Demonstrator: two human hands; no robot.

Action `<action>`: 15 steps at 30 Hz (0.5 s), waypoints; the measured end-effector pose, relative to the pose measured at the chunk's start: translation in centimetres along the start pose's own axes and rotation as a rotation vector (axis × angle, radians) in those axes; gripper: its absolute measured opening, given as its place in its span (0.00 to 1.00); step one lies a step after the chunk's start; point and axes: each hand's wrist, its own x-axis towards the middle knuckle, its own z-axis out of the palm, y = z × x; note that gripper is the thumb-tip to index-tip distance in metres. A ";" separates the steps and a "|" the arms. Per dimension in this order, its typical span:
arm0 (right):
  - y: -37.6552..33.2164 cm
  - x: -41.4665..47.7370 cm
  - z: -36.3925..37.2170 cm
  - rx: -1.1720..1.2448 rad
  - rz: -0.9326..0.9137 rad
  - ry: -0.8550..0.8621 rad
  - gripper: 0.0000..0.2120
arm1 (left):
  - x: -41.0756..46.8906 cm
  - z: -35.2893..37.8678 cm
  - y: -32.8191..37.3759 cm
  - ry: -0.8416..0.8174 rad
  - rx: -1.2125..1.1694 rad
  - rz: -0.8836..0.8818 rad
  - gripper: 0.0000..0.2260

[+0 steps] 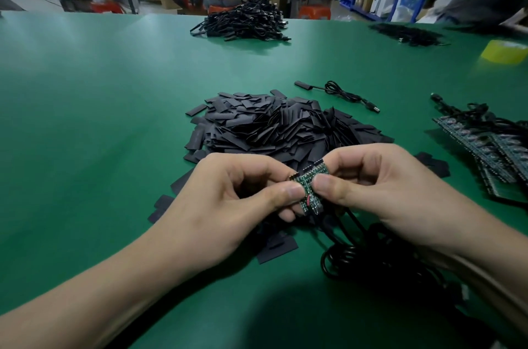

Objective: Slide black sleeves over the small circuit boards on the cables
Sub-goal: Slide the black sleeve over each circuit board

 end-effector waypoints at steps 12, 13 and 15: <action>0.6 -0.1 0.0 0.107 0.085 -0.026 0.08 | -0.2 0.1 0.3 -0.009 -0.073 -0.060 0.05; 0.6 -0.1 -0.1 0.129 0.089 -0.043 0.07 | -0.1 0.1 0.2 -0.014 -0.087 -0.062 0.05; 0.5 -0.2 -0.2 0.160 0.088 -0.065 0.06 | 0.0 0.2 0.2 -0.007 -0.112 -0.058 0.05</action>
